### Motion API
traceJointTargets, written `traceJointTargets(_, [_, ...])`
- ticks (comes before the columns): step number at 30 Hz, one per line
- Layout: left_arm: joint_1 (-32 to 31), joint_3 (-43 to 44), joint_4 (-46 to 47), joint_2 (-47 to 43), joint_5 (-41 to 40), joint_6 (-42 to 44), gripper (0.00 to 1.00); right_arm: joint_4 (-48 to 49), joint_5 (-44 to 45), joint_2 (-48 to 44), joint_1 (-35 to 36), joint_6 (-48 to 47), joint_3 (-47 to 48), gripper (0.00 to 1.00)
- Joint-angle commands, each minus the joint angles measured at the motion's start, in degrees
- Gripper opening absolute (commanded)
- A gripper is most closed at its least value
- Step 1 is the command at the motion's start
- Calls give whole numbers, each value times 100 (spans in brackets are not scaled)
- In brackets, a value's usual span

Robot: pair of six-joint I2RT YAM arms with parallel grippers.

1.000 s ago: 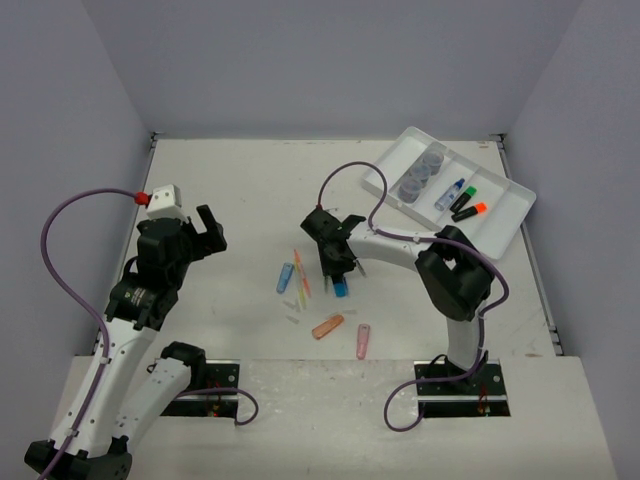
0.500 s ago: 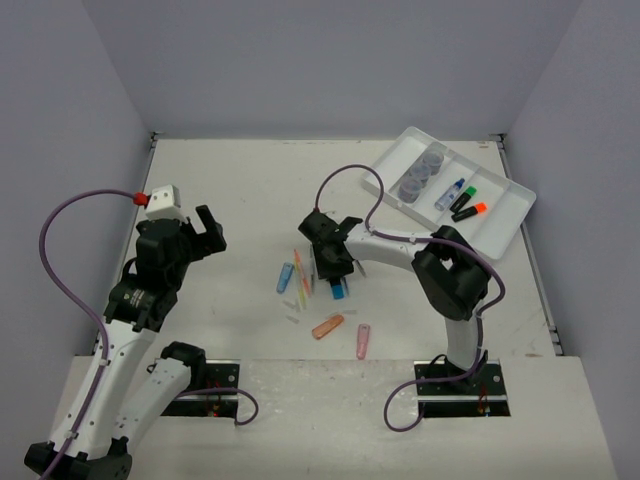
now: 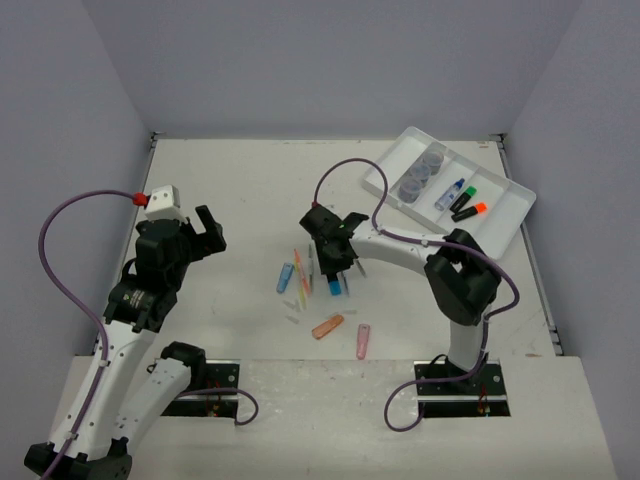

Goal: Sort the stationery into containers
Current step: Pick up the stationery from the center of the board, then place the stationery in the storage box.

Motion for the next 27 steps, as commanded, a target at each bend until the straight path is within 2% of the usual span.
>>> traceJointTargets(1, [-24, -6, 156, -64, -49, 19, 100, -187, 290, -1128, -860, -339, 364, 2])
traceJointTargets(2, [-24, -6, 149, -79, -42, 19, 100, -180, 312, -1339, -1296, -434, 248, 1])
traceJointTargets(3, [-24, -6, 155, -81, -34, 19, 100, -178, 359, -1467, -1365, -449, 172, 1])
traceJointTargets(5, [-24, -6, 161, -103, 3, 19, 100, -187, 517, -1675, -2452, -611, 10, 1])
traceJointTargets(9, [-28, -7, 169, -150, 42, 28, 100, -104, 785, -1665, -3986, -695, -1, 0])
traceJointTargets(13, [-42, -6, 166, -177, 107, 36, 100, 110, 868, -1155, -4879, -635, 400, 1])
traceJointTargets(15, [-36, -6, 178, -169, 129, 36, 100, 112, 887, -777, -5290, -630, 894, 2])
traceJointTargets(22, [-68, -6, 177, -207, 126, 36, 100, 50, 1059, 213, -5668, -607, 1590, 7])
traceJointTargets(27, [-77, -6, 183, -178, 151, 36, 100, 86, 1066, 542, -5759, -600, 1545, 12])
